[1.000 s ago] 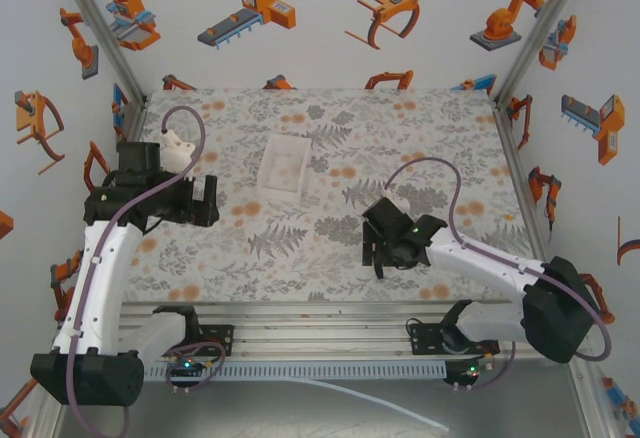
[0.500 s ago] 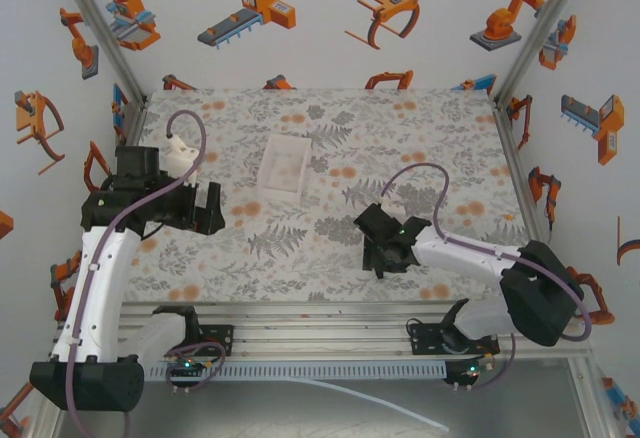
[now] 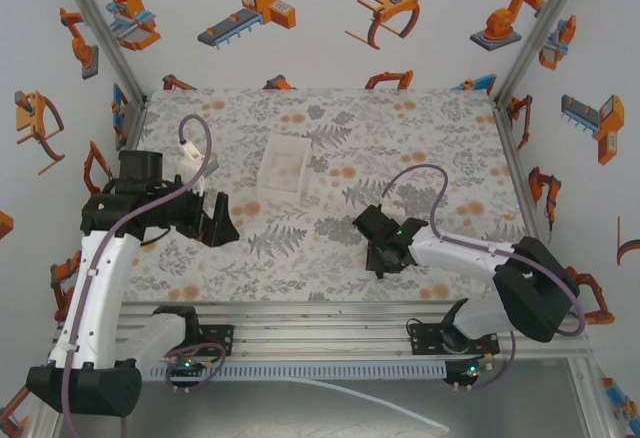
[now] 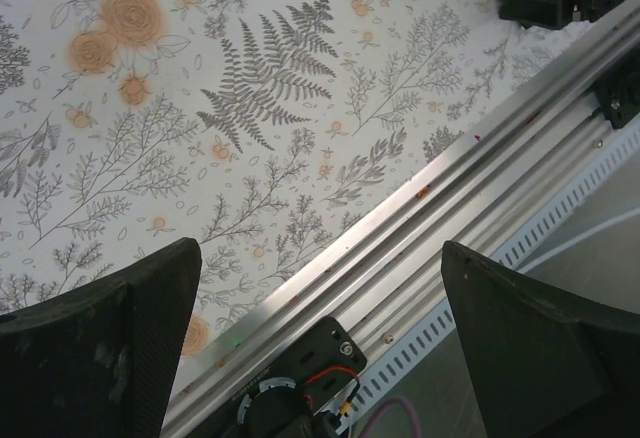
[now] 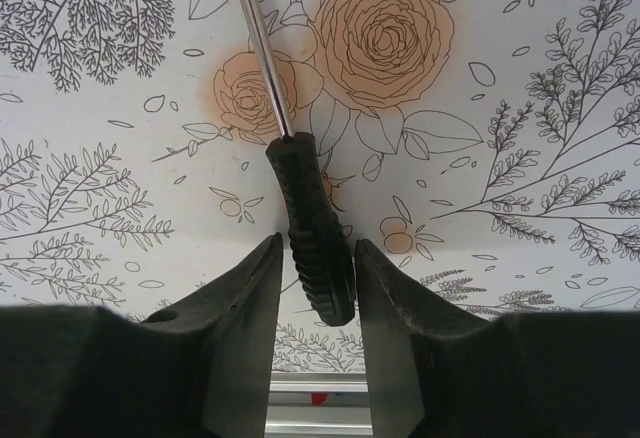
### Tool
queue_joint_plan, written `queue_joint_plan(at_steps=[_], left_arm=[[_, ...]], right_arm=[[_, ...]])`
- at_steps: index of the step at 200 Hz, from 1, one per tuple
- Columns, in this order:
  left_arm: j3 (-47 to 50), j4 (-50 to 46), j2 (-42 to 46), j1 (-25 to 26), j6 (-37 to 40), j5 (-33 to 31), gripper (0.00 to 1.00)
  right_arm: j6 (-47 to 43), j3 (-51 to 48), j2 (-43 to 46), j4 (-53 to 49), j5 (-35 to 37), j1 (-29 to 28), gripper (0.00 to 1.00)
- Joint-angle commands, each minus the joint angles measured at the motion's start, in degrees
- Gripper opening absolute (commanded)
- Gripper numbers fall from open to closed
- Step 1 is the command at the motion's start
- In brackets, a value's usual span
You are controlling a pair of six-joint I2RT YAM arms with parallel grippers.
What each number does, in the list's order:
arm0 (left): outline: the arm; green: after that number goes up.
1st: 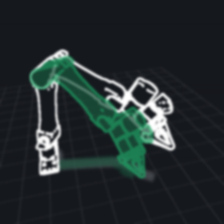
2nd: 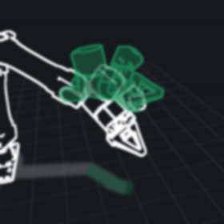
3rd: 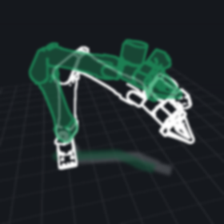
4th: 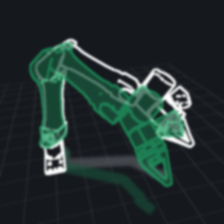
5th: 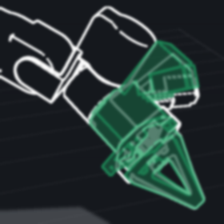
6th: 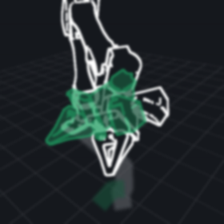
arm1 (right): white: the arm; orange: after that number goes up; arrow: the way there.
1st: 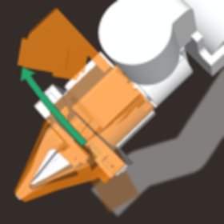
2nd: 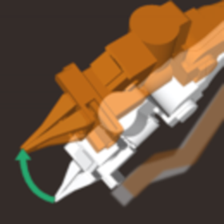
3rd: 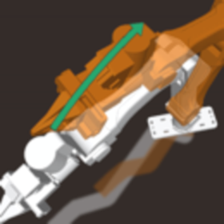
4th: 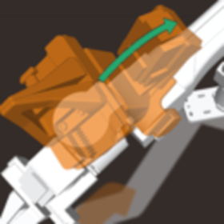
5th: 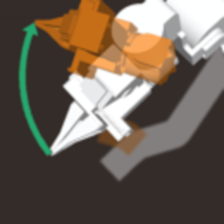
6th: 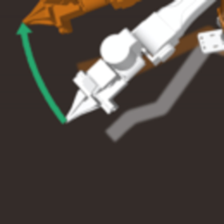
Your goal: Put the screwdriver in the bin
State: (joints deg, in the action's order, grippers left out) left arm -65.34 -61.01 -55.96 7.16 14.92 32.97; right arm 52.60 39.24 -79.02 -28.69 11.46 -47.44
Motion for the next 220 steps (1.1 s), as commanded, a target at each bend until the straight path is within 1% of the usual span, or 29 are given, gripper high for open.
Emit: queue_joint_plan(at_steps=[1,16,22,54,112,167,177,202,220], left_arm=[[0.2,-1.4,-0.1,0.4,2.0,3.0,0.97],[0.3,-1.2,-0.2,0.5,2.0,2.2,0.97],[0.5,-1.1,-0.1,0.5,1.9,2.0,0.97],[1.4,0.1,0.7,0.6,1.4,0.3,0.97],[2.8,1.5,2.0,0.6,1.3,-1.5,0.97],[4.3,4.6,2.3,0.6,-1.1,-6.7,0.97],[4.5,5.7,2.3,0.6,-2.2,-8.5,0.97],[5.2,9.5,2.6,0.6,-4.8,-15.4,0.97],[4.8,10.6,2.0,0.5,-5.5,-17.9,0.97]], right_arm=[[1.2,-1.1,-1.0,0.3,0.5,-0.4,0.34],[1.1,-0.8,-1.0,-0.3,0.7,-0.4,0.31],[0.9,-0.6,-1.0,-0.4,0.7,-0.4,0.27],[-0.2,0.7,-0.7,-1.7,0.5,-0.4,0.19],[-2.5,5.6,0.2,-5.3,0.7,-1.2,0.19],[-6.2,15.5,-0.1,-11.6,1.4,-2.1,0.19],[-6.9,17.7,-0.5,-12.7,1.5,-2.3,0.19],[-9.3,24.1,-2.3,-15.2,1.4,-2.7,0.19],[-11.2,29.3,-5.0,-16.6,0.4,-2.7,0.19]])
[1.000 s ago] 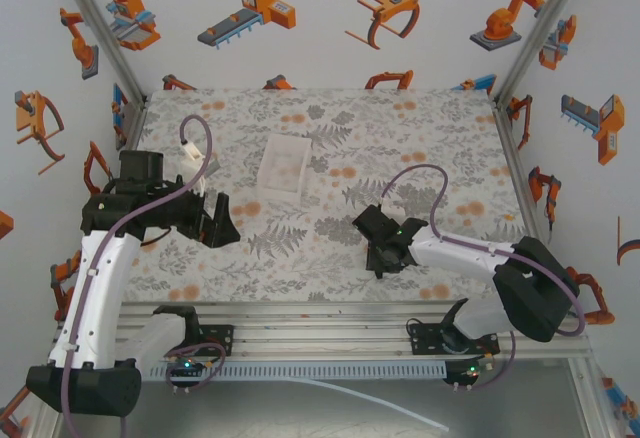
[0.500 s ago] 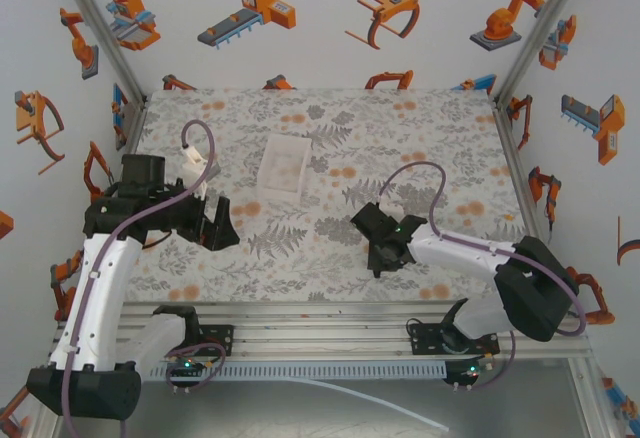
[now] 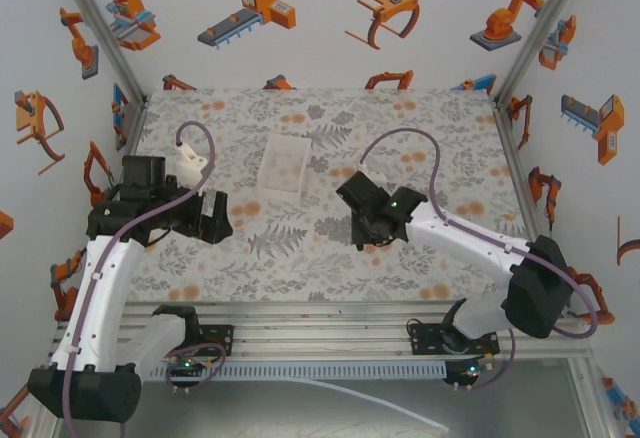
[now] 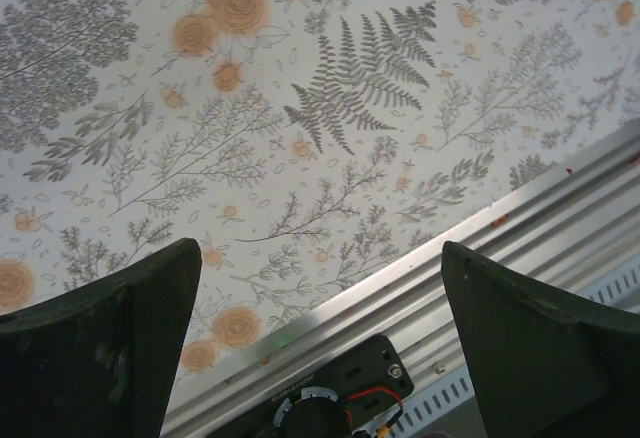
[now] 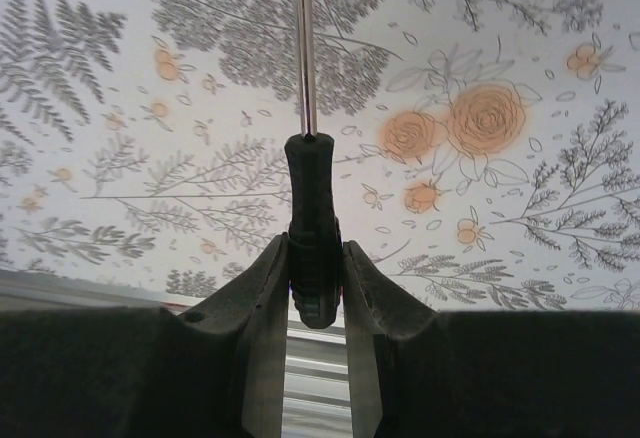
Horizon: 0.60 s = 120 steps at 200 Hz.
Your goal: Put the screwdriver in the bin
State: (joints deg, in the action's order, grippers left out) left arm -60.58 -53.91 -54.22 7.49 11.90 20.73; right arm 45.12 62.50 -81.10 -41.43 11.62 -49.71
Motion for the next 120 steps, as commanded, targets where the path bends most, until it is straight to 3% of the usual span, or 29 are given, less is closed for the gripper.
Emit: queue_joint_plan(at_steps=[1,120], left_arm=[[0.0,3.5,0.3,0.2,-2.6,-5.8,0.97],[-3.3,3.9,-0.9,0.2,-5.9,-4.8,0.97]], right_arm=[[-3.8,6.4,-3.1,-3.9,0.2,-0.4,0.19],[-13.2,42.9,-30.5,-7.3,-4.8,-0.5,0.2]])
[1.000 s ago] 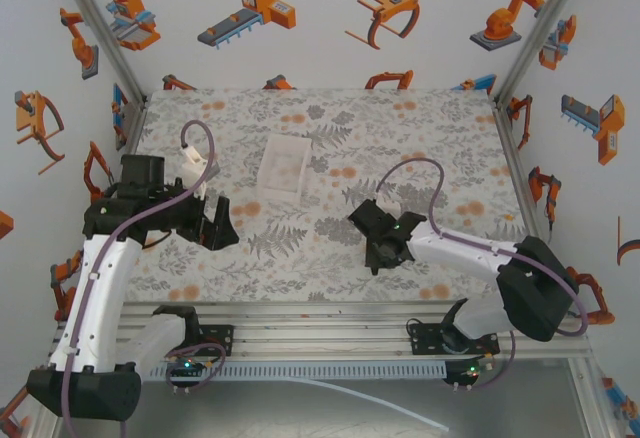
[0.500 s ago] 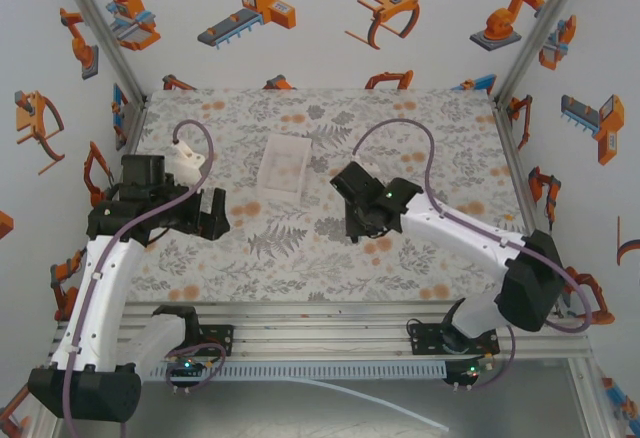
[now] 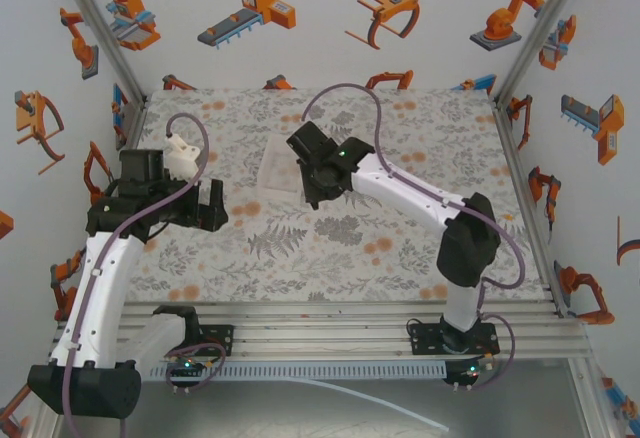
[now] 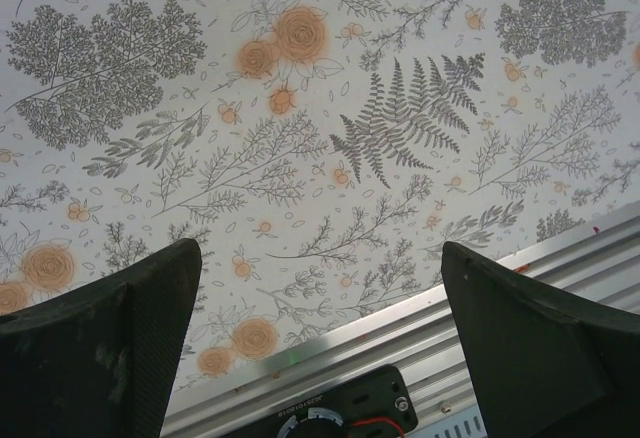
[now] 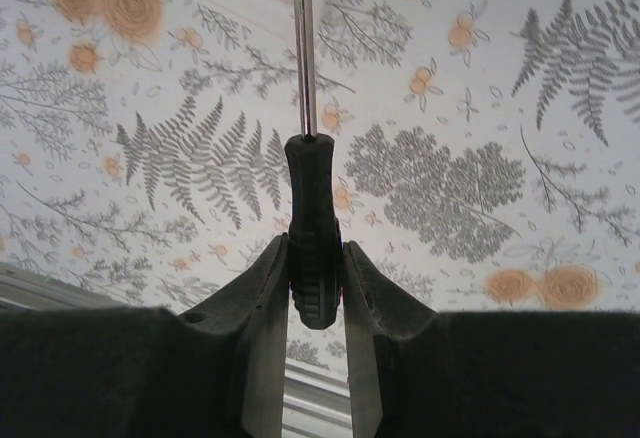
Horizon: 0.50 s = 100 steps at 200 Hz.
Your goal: Put the screwdriver in the bin
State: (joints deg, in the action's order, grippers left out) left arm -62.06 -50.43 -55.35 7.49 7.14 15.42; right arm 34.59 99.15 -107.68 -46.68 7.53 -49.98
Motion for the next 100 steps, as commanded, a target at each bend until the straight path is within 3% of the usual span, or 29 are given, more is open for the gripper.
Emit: queue_joint_plan(at_steps=[1,100], left_arm=[[-1.8,0.4,0.2,0.2,-1.1,0.5,0.97],[-1.6,0.8,0.5,0.2,-3.0,2.9,0.97]], right_arm=[[-2.7,6.5,-4.2,-2.1,-0.7,-0.2,0.2],[-3.8,32.5,-24.3,-5.8,3.7,1.2,0.2]])
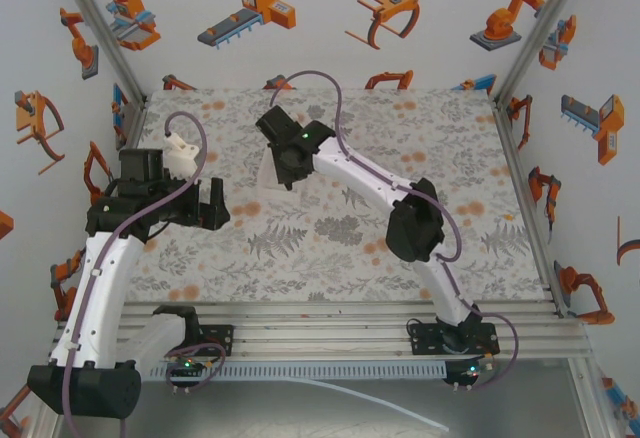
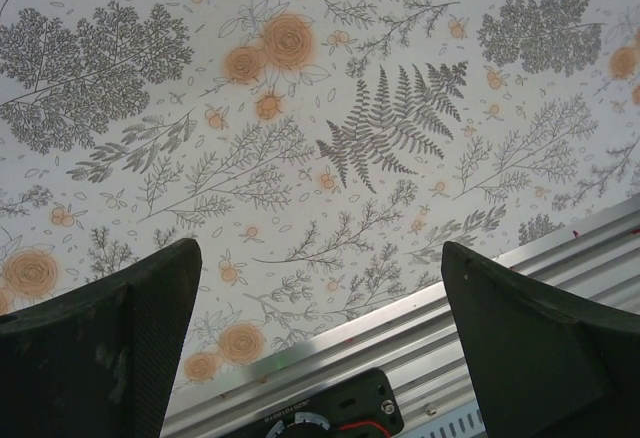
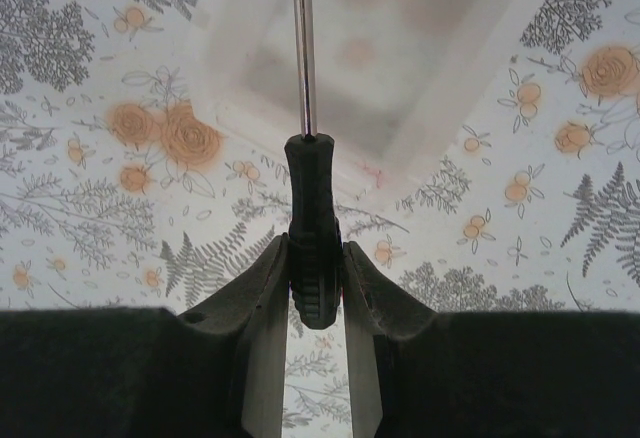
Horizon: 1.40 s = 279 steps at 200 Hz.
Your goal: Put the screwdriver in the bin
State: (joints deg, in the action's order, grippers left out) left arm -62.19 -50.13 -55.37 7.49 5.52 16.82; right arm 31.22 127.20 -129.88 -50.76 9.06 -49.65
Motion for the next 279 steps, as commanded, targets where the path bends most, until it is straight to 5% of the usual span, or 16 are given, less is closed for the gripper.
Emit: queue_joint_plan(at_steps=[1,279], left_arm=[[-1.4,0.5,0.5,0.2,-1.4,1.5,0.97],[-1.3,1.1,-0.1,0.2,-3.1,3.1,0.97]], right_arm=[[-0.4,4.5,-2.3,-1.6,2.2,0.8,0.2],[2.7,10.2,-15.5,5.5,-2.2,3.5,0.23]])
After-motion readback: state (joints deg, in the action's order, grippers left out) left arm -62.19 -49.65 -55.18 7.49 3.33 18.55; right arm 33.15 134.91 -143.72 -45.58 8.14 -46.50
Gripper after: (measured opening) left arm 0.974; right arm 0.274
